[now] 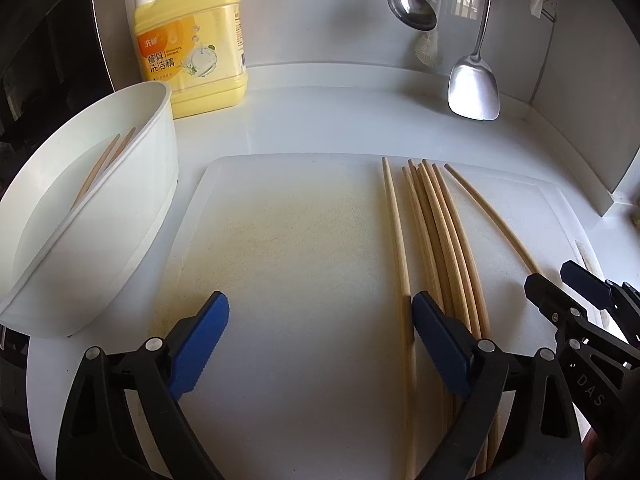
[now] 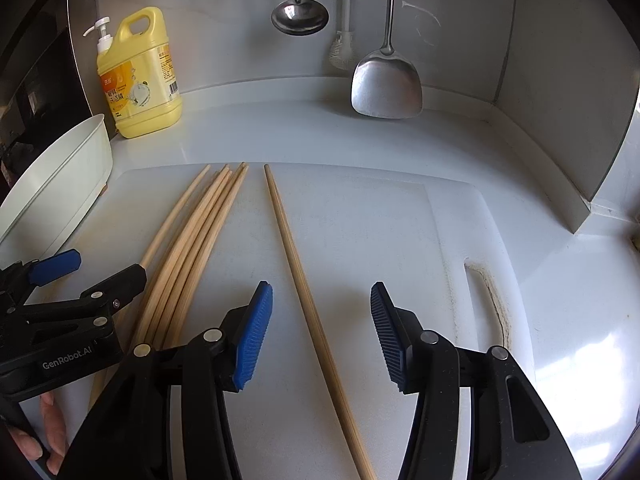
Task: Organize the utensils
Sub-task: 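Lower both tools onto the remaining chopsticks on the board, then close the right tool on one chopstick while the left tool grasps another, then lift both held chopsticks and carry them over the water basin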
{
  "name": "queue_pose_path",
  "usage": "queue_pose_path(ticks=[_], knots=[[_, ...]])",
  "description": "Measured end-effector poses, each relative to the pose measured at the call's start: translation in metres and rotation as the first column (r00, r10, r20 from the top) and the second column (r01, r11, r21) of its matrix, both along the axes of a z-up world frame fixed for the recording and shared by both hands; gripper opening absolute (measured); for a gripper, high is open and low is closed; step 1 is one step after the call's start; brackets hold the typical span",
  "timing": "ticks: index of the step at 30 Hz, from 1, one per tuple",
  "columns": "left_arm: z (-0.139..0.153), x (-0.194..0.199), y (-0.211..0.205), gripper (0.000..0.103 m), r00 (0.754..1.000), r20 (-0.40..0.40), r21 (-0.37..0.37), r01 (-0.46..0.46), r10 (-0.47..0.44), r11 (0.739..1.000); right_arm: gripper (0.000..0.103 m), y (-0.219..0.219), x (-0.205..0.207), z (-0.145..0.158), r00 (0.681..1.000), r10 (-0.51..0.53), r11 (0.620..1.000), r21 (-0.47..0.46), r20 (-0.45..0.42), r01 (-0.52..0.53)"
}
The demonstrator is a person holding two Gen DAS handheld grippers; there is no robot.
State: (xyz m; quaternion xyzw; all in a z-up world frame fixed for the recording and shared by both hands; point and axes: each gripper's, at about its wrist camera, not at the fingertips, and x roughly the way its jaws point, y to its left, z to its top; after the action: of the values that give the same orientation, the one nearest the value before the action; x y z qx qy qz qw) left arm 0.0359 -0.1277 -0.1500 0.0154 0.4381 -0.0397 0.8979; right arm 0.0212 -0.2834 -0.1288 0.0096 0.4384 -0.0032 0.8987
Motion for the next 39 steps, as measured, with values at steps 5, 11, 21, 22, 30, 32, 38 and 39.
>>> queue_pose_path(ticks=[5,11,21,22,30,32,38,39], knots=[[0.004,-0.003,-0.007,0.063,0.999,0.016,0.002,0.028,-0.028,1.0,0.042,0.004,0.002,0.0,1.0,0.026,1.0,-0.006,0.004,-0.026],[0.008,-0.007,-0.019,0.019,0.996,0.018,0.0,0.085,-0.085,0.996,0.015,0.019,0.0,0.0,0.997,0.072,0.996,-0.044,0.013,-0.071],[0.01,-0.012,-0.014,0.007,0.994,-0.014,-0.061,0.104,-0.105,0.993,0.007,0.011,-0.008,0.002,0.999,0.031,0.998,0.051,0.011,-0.032],[0.011,-0.013,-0.013,0.007,0.994,-0.022,-0.073,0.103,-0.105,0.992,0.007,0.009,-0.01,0.003,1.0,0.025,0.997,0.07,0.01,-0.026],[0.037,-0.03,-0.008,0.007,0.994,-0.026,-0.108,0.102,-0.105,0.989,0.007,0.008,-0.024,0.026,0.999,0.03,0.99,0.139,0.015,-0.032],[0.05,-0.035,-0.005,0.007,0.995,-0.019,-0.101,0.097,-0.1,0.99,0.007,0.009,-0.027,0.037,0.999,0.04,0.987,0.153,0.018,-0.042],[0.095,-0.052,0.023,0.007,0.999,-0.007,-0.118,0.043,-0.044,0.992,0.007,0.026,-0.033,0.078,0.993,0.106,0.975,0.19,0.044,-0.112],[0.103,-0.054,0.031,0.007,1.0,-0.001,-0.121,0.026,-0.027,0.992,0.007,0.031,-0.032,0.086,0.991,0.121,0.972,0.194,0.051,-0.129]])
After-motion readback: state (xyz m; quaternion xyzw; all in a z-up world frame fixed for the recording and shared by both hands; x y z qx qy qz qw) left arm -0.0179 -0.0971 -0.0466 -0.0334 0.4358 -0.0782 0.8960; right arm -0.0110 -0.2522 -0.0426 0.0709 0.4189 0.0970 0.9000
